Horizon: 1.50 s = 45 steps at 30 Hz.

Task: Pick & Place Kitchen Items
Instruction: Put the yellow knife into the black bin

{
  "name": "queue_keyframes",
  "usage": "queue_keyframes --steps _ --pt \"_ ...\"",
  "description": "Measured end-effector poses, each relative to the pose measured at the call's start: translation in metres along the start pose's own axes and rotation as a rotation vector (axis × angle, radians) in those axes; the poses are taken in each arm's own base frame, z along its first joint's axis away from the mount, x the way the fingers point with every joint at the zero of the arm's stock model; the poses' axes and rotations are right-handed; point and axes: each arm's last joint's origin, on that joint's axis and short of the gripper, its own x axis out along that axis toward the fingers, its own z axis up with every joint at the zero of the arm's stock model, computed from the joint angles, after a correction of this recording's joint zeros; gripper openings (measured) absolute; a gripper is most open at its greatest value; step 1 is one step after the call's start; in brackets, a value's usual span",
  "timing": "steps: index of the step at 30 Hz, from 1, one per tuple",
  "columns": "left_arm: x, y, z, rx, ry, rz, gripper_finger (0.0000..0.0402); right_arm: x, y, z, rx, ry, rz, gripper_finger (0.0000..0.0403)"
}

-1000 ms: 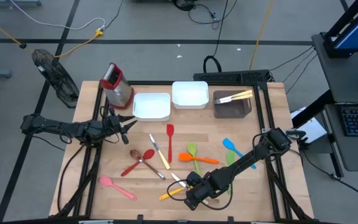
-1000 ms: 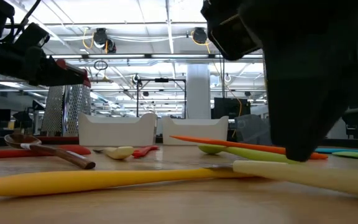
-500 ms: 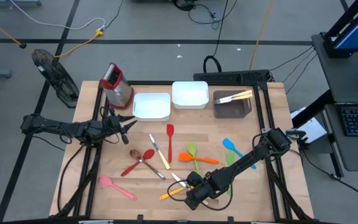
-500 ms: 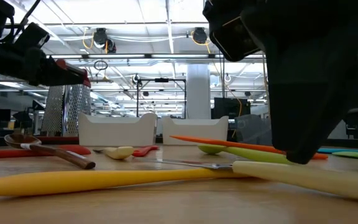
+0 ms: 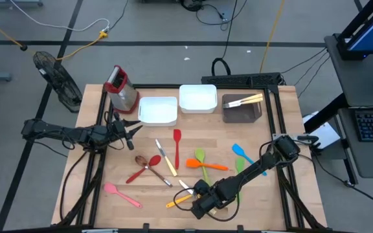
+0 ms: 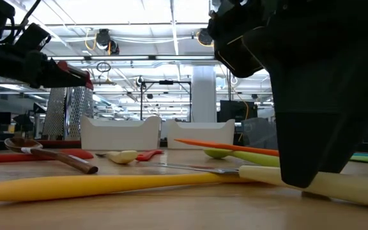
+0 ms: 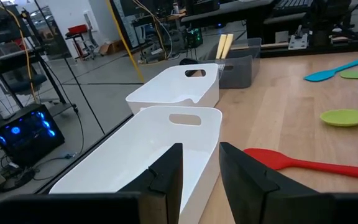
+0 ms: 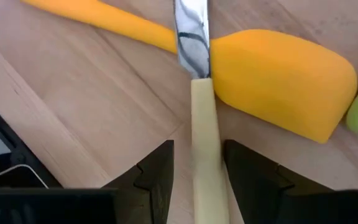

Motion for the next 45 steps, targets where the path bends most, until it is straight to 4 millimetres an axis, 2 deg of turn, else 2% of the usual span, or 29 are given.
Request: queue_keyframes --steps 29,37,45 --pt "0.0 0.0 0.0 0.004 0.0 0.0 0.0106 0.002 -0.001 0.0 0.05 -0.003 -0.001 0.0141" --pt "0.0 0.0 0.0 0.004 0.0 0.0 0.0106 0.008 -0.01 -0.002 0.108 0.001 -0.031 0.0115" --pt "0.0 0.0 0.0 0.006 0.0 0.0 0.0106 0.007 -0.009 -0.001 0.117 0.002 -0.017 0.0102"
